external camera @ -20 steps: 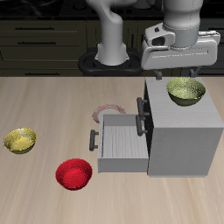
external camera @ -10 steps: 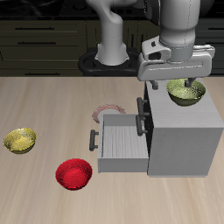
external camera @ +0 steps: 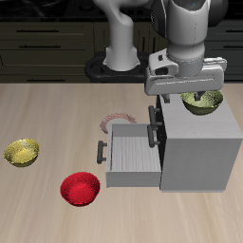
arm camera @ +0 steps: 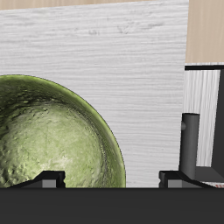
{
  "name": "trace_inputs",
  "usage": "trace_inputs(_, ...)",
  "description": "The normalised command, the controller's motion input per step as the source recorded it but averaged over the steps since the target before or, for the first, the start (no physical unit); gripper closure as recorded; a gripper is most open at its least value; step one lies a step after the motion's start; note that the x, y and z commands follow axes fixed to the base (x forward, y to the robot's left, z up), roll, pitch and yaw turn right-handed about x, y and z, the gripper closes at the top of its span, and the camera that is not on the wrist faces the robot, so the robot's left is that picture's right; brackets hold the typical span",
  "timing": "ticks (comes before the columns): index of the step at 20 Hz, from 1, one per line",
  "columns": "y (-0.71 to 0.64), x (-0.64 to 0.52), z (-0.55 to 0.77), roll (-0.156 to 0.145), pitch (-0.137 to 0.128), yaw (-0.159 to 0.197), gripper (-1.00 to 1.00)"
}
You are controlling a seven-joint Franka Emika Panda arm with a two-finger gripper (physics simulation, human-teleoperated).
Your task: Place the green bowl in the bottom drawer of the white cabinet
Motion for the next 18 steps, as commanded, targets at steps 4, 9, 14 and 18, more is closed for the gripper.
trace_inputs(4,0.02,-0.1,0.01,0.048,-0.009,-0.013,1.0)
trace_inputs(9,0.0,-0.07,0.05,0.02,-0.012,-0.011,1.0)
trace_inputs(14,0.02,-0.07,0.02,0.03,-0.02,0.017,1.0)
trace_inputs(18,-0.13,-0.09,0.08,-0.01,-0.02,0.005,1.0)
